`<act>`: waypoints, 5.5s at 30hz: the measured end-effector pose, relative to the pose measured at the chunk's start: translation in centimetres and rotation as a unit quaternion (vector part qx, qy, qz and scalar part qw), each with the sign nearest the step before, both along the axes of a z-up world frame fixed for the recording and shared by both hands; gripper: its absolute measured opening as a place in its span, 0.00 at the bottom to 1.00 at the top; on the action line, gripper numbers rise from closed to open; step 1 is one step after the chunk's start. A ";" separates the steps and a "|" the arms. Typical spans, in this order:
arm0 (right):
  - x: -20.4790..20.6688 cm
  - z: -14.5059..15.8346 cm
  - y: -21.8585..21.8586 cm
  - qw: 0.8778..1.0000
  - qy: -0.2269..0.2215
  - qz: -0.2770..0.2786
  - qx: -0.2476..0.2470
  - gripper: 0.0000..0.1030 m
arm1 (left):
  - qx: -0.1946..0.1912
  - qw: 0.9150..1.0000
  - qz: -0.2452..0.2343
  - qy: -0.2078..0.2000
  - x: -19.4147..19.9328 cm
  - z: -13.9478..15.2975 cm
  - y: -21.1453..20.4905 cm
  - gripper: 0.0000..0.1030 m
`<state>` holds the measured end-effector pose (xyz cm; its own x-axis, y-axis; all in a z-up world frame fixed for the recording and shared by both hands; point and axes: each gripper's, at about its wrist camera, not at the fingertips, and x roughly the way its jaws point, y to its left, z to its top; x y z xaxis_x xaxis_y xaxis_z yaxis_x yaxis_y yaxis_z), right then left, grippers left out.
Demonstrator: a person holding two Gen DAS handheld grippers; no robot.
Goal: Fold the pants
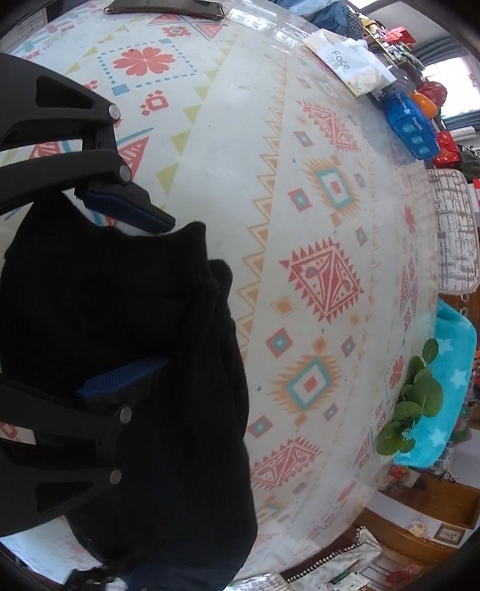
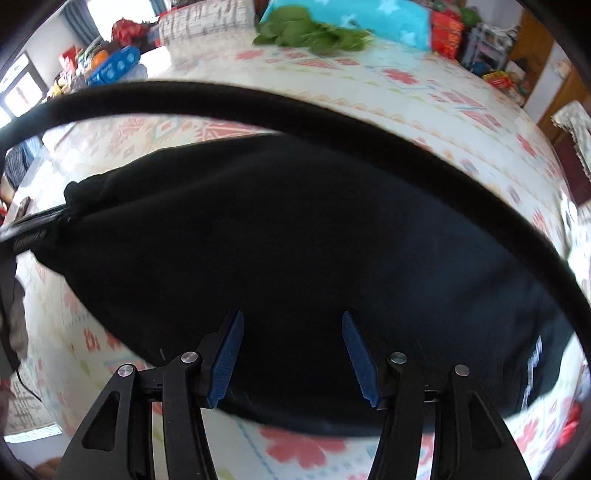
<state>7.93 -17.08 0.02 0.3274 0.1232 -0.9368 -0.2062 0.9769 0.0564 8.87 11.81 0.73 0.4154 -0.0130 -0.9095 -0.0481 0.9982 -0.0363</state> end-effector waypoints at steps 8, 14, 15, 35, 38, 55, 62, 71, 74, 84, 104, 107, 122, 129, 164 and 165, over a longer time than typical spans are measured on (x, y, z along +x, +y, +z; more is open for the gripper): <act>-4.1 0.9 -2.2 0.999 0.004 0.015 -0.032 0.58 | -0.023 0.999 0.035 -0.010 -0.8 2.1 0.9 0.80; -2.7 3.1 -5.7 0.997 -0.048 -0.056 -0.019 0.59 | -0.018 0.999 -0.020 -0.045 -2.6 4.6 -4.9 0.80; -2.5 3.0 -6.0 0.997 -0.050 -0.063 -0.022 0.59 | -0.014 0.998 -0.041 -0.041 -2.6 4.2 -6.6 0.80; -1.4 6.1 -4.2 0.997 -0.044 0.041 0.045 0.59 | -0.065 0.995 0.060 -0.042 -7.6 4.9 -2.4 0.80; 0.9 7.1 1.0 0.990 -0.046 0.120 0.063 0.62 | -0.074 0.992 0.097 -0.034 -8.6 4.3 0.3 0.80; 9.4 0.7 28.2 0.916 0.046 0.398 0.023 0.66 | -0.170 0.976 0.135 -0.035 -10.8 1.6 7.6 0.80; 9.8 -1.1 31.9 0.909 0.036 0.414 -0.002 0.70 | -0.186 0.974 0.124 -0.038 -9.9 1.2 8.8 0.80; 8.2 -0.7 32.1 0.907 0.041 0.419 -0.005 0.21 | -0.212 0.971 0.098 -0.044 -7.5 1.0 8.5 0.80; 9.1 0.4 30.6 0.916 0.048 0.398 0.023 0.20 | -0.219 0.972 0.077 -0.047 -6.3 1.0 7.9 0.80; 10.2 1.0 29.6 0.929 0.052 0.367 0.018 0.20 | -0.269 0.961 0.027 -0.053 -3.7 1.1 5.6 0.80; 11.5 3.5 27.0 0.939 0.074 0.329 0.073 0.20 | -0.283 0.957 -0.008 -0.061 -1.9 0.8 4.7 0.80; 11.2 4.3 26.2 0.935 0.076 0.336 0.087 0.20 | -0.290 0.955 -0.015 -0.055 -1.3 0.3 4.2 0.80; 11.1 7.1 16.3 0.950 0.037 0.285 0.121 0.20 | -0.315 0.945 -0.063 -0.056 -1.9 4.6 -4.2 0.30; 11.3 5.8 6.8 0.966 0.028 0.231 0.115 0.21 | -0.303 0.949 -0.083 -0.041 -1.2 4.1 -13.5 0.37; 3.8 1.1 0.6 0.990 0.011 0.057 0.132 0.46 | -0.204 0.976 -0.071 -0.002 -4.9 4.4 -8.6 0.64; 3.4 1.2 0.5 0.990 0.012 0.053 0.127 0.46 | -0.205 0.976 -0.073 -0.001 -4.7 4.4 -8.3 0.64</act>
<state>11.38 -16.60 1.20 0.2775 0.3878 -0.8790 -0.3023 0.9037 0.3033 4.20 3.52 5.12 0.3843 -0.4356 -0.8140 0.0938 0.8956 -0.4349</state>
